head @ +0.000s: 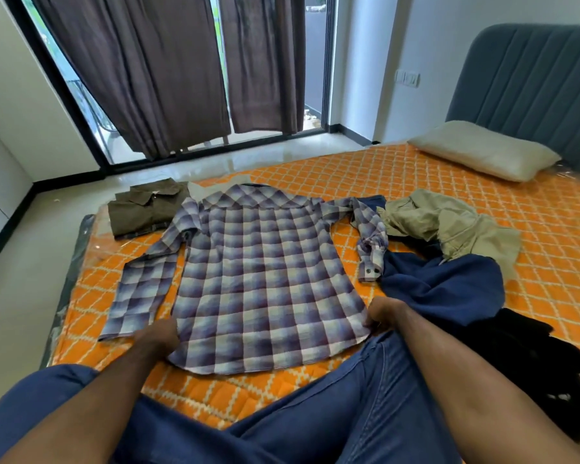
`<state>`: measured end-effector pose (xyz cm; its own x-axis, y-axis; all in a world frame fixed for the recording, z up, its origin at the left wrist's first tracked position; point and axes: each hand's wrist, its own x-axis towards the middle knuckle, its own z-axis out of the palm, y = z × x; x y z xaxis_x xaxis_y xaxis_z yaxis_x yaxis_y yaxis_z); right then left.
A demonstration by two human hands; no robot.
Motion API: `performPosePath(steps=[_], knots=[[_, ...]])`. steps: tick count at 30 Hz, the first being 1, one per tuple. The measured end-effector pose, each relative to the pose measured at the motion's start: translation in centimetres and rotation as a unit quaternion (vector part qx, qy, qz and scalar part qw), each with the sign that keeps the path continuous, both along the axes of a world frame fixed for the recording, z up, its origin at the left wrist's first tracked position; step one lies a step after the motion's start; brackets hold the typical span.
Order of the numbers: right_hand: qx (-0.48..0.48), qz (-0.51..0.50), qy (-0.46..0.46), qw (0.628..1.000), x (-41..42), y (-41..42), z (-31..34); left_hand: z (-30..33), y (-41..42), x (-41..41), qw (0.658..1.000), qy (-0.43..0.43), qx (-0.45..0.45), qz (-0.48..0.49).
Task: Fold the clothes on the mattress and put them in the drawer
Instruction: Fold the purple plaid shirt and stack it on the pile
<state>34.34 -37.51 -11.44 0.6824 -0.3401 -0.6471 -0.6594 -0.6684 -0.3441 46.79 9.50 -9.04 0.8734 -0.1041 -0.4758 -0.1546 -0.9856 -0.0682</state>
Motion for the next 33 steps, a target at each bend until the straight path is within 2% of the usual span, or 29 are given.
performPosePath(steps=[2,4,7,10,14,16,21,24,28,33], knots=[[-0.058,0.052,0.029,0.997,-0.1,0.5,0.8,0.1,-0.5,-0.4,0.992,-0.072,0.098,-0.039],[-0.087,0.073,0.006,0.994,0.1,0.8,1.6,-0.5,-1.7,0.1,0.977,-0.137,0.11,-0.12],[-0.058,0.06,-0.088,0.993,1.5,0.8,1.4,-1.5,-5.4,0.9,0.969,-0.146,0.003,-0.199],[-0.001,0.006,-0.121,0.993,3.2,-0.3,-0.1,-2.4,-11.3,1.8,0.959,-0.128,-0.077,-0.241],[0.061,-0.032,-0.16,0.985,4.5,0.0,0.9,-3.7,-18.9,3.9,0.945,-0.091,-0.138,-0.282],[0.078,-0.061,-0.178,0.979,5.2,-0.1,0.6,-4.3,-23.4,5.8,0.941,-0.074,-0.137,-0.299],[0.126,-0.112,-0.273,0.947,8.2,-1.5,-3.7,-4.9,-34.3,11.4,0.929,-0.087,-0.181,-0.31],[0.158,-0.136,-0.311,0.927,10.5,-2.1,-4.9,-6.4,-38.9,15.0,0.932,-0.116,-0.225,-0.258],[0.144,-0.143,-0.32,0.925,13.7,-3.6,-6.8,-9.7,-43.1,18.1,0.948,-0.08,-0.239,-0.195],[0.178,-0.164,-0.279,0.929,14.6,-5.1,-6.2,-11.7,-44.0,18.1,0.948,-0.128,-0.214,-0.198]])
